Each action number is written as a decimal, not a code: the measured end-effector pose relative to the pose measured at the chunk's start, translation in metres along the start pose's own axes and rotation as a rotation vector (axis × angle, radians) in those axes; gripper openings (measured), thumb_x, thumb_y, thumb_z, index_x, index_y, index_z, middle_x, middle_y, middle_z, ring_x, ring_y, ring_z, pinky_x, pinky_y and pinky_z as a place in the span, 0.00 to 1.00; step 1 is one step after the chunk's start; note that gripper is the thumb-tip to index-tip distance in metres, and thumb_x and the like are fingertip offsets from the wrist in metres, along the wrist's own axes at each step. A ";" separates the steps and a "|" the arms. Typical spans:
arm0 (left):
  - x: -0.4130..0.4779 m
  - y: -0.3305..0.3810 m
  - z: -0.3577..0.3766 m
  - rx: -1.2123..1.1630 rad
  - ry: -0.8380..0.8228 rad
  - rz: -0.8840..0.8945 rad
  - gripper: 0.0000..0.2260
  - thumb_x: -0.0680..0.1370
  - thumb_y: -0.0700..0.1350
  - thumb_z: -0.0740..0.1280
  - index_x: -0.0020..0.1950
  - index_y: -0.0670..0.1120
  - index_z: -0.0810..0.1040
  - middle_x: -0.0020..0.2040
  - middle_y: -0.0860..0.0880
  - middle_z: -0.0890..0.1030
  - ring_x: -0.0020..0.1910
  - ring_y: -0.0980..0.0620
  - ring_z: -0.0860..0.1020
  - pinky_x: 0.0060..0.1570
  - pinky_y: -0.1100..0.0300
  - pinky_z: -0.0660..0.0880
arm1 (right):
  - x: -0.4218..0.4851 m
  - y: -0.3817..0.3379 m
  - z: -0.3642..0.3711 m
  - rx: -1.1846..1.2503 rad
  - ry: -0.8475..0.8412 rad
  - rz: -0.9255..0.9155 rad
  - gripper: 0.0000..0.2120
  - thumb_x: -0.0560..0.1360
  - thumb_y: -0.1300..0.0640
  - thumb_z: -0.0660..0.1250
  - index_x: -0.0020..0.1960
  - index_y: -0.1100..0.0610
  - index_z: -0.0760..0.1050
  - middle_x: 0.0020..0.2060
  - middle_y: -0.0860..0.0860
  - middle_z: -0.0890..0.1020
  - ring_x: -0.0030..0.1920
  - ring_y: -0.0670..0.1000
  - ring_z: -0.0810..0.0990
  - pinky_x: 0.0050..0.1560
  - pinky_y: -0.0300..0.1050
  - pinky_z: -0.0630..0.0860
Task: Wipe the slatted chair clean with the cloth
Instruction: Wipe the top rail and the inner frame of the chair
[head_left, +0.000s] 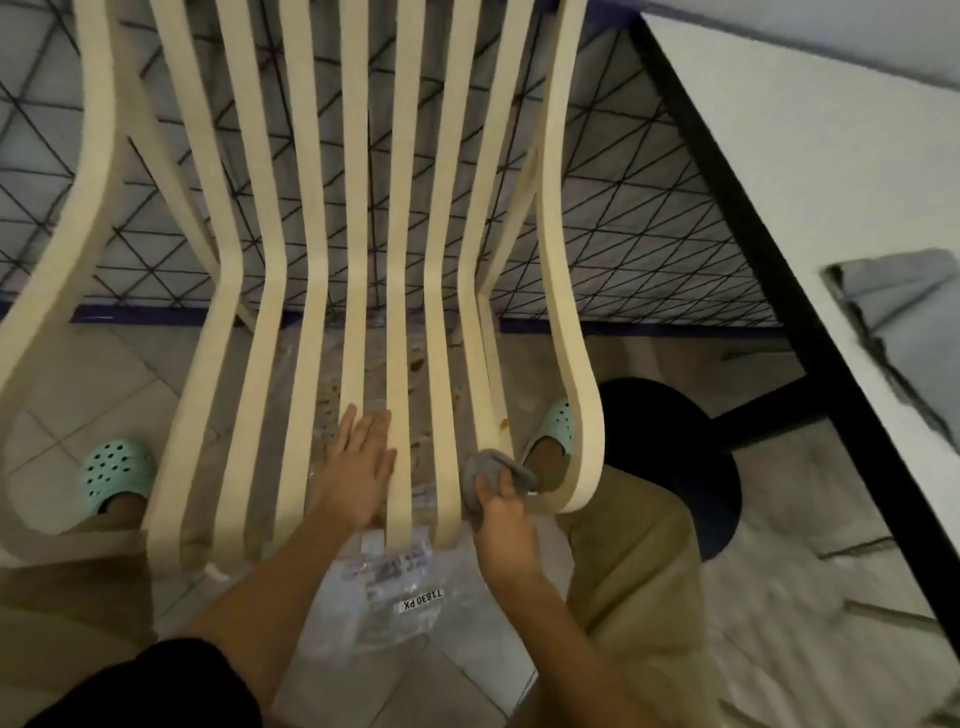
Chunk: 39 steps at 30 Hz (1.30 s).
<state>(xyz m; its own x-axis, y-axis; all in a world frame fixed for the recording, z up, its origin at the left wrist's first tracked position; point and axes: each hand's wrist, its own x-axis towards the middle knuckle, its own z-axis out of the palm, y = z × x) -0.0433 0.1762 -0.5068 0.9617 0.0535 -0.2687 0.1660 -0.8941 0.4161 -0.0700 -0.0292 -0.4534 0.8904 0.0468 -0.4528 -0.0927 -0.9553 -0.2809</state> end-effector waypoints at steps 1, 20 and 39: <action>0.002 0.003 -0.003 -0.011 -0.039 -0.009 0.26 0.84 0.56 0.47 0.80 0.53 0.46 0.80 0.53 0.49 0.77 0.53 0.36 0.75 0.42 0.52 | -0.006 0.005 0.001 0.103 0.009 -0.017 0.27 0.80 0.65 0.56 0.77 0.52 0.57 0.78 0.55 0.53 0.73 0.60 0.63 0.69 0.53 0.65; -0.041 0.046 -0.020 -0.103 -0.210 -0.137 0.28 0.81 0.55 0.60 0.79 0.54 0.55 0.80 0.51 0.50 0.78 0.50 0.55 0.76 0.44 0.47 | 0.017 0.001 -0.017 0.167 0.012 -0.184 0.26 0.79 0.67 0.57 0.76 0.63 0.57 0.78 0.56 0.53 0.76 0.58 0.55 0.74 0.50 0.57; -0.065 0.092 -0.059 -1.392 -0.240 -0.337 0.10 0.77 0.37 0.68 0.58 0.44 0.80 0.54 0.41 0.84 0.51 0.43 0.83 0.48 0.46 0.81 | -0.026 -0.012 -0.075 0.637 0.012 -0.341 0.28 0.71 0.64 0.69 0.70 0.54 0.71 0.62 0.51 0.77 0.61 0.48 0.76 0.61 0.40 0.74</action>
<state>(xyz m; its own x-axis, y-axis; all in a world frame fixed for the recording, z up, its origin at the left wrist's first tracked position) -0.0774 0.1163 -0.3997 0.7995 -0.0296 -0.5999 0.5795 0.3009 0.7574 -0.0583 -0.0407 -0.3748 0.9204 0.3057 -0.2437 -0.0471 -0.5322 -0.8453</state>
